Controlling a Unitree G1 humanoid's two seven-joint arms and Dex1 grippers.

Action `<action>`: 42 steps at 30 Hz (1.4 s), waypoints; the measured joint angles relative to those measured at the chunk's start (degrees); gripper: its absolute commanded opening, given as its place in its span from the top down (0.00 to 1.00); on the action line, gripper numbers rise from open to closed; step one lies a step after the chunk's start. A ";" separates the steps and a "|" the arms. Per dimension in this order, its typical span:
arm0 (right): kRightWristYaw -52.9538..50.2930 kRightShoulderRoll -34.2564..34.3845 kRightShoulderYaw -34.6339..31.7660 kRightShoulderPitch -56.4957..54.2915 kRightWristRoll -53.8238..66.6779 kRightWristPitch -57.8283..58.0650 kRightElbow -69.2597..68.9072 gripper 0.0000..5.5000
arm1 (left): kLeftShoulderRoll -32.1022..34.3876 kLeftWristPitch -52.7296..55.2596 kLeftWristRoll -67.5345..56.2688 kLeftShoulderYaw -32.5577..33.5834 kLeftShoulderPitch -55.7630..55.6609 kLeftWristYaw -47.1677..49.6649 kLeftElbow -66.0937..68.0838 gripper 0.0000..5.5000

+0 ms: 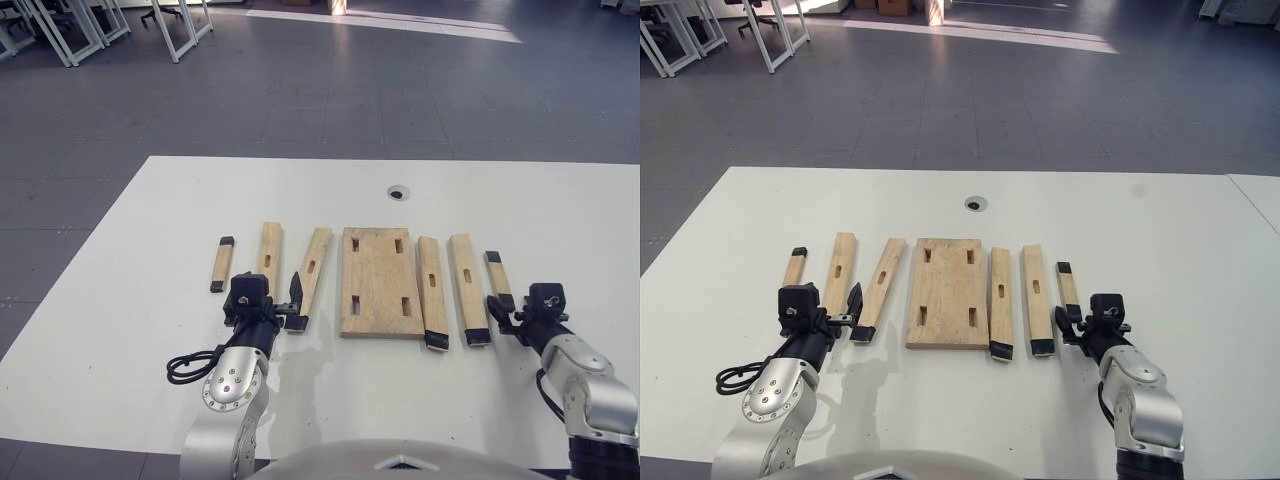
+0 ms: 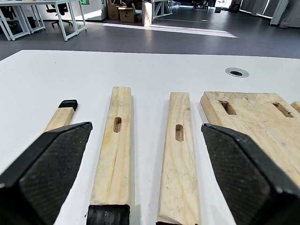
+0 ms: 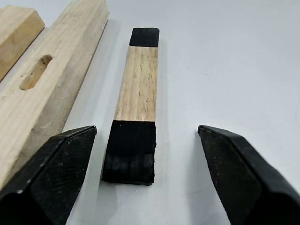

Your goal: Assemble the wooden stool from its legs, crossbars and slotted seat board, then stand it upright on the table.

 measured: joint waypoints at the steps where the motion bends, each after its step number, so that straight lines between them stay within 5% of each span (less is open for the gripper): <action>1: 0.17 -0.13 0.24 0.31 -0.20 -0.66 0.07 0.27 | 0.04 0.03 0.00 0.04 -0.01 0.00 -0.02 0.21; 18: 1.54 -0.73 2.72 1.92 0.09 -7.45 2.24 0.75 | -0.04 0.17 -0.02 0.09 -0.01 0.01 -0.43 0.21; 24: 1.41 -1.33 3.17 1.53 0.09 -9.49 3.87 0.77 | -0.07 0.21 -0.18 0.50 -0.22 -0.08 -0.39 0.21; 33: -1.47 -6.53 -4.28 -17.95 1.89 -7.35 7.57 0.77 | 8.14 9.94 -29.69 23.93 -21.67 -16.70 14.46 0.21; 38: 6.36 -2.95 7.20 -26.42 3.81 -12.54 0.63 0.77 | 13.08 36.14 -66.72 34.28 -38.93 -21.12 29.68 0.21; 42: 14.83 0.59 19.65 -25.13 2.73 -21.79 -0.02 0.77 | 16.26 41.96 -73.29 36.59 -46.41 -21.01 44.81 0.21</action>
